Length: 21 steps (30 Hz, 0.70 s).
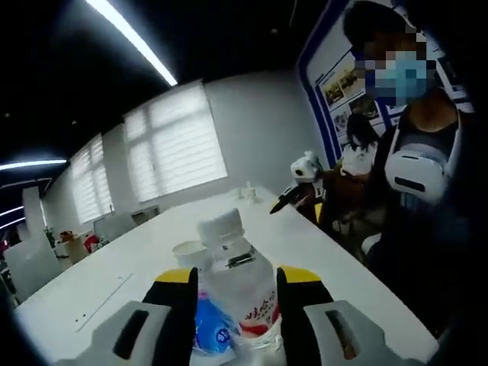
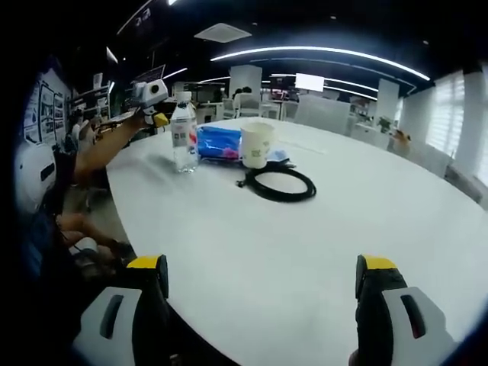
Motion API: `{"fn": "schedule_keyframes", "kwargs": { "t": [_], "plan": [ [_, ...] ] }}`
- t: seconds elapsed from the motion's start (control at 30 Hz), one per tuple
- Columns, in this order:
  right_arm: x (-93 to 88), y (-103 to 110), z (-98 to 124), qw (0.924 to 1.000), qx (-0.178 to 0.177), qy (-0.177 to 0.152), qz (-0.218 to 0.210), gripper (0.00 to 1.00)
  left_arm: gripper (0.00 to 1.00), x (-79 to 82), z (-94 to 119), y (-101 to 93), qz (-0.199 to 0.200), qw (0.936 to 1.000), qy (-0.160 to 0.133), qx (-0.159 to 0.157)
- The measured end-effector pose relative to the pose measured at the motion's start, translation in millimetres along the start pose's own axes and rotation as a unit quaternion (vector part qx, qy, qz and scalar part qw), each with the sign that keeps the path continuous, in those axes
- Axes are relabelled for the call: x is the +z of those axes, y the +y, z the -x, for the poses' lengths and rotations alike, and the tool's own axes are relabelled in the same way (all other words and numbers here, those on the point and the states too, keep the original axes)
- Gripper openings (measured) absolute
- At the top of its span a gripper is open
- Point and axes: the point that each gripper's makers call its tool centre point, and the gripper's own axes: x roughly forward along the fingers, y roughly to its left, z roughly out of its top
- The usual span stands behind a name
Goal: Arrange the tabletop items into an orderly group along one side of the table until the central work area is clear of visible clutter.
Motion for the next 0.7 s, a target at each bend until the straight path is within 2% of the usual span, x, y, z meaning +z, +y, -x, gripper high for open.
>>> {"fn": "schedule_keyframes", "kwargs": {
  "t": [0.1, 0.27, 0.7],
  "plan": [
    [0.3, 0.9, -0.6, 1.0000, 0.001, 0.000, 0.001, 1.00, 0.42, 1.1, -1.2, -4.2, 0.000, 0.9996, -0.003, -0.030],
    [-0.5, 1.5, -1.6, 1.0000, 0.002, 0.003, 0.002, 1.00, 0.43, 0.5, -3.1, -3.9, 0.002, 0.9989, 0.001, -0.047],
    [-1.5, -1.8, -3.0, 1.0000, 0.002, 0.007, 0.003, 1.00, 0.44, 3.5, -7.8, -8.5, 0.005, 0.9951, -0.040, -0.090]
  ]
}}
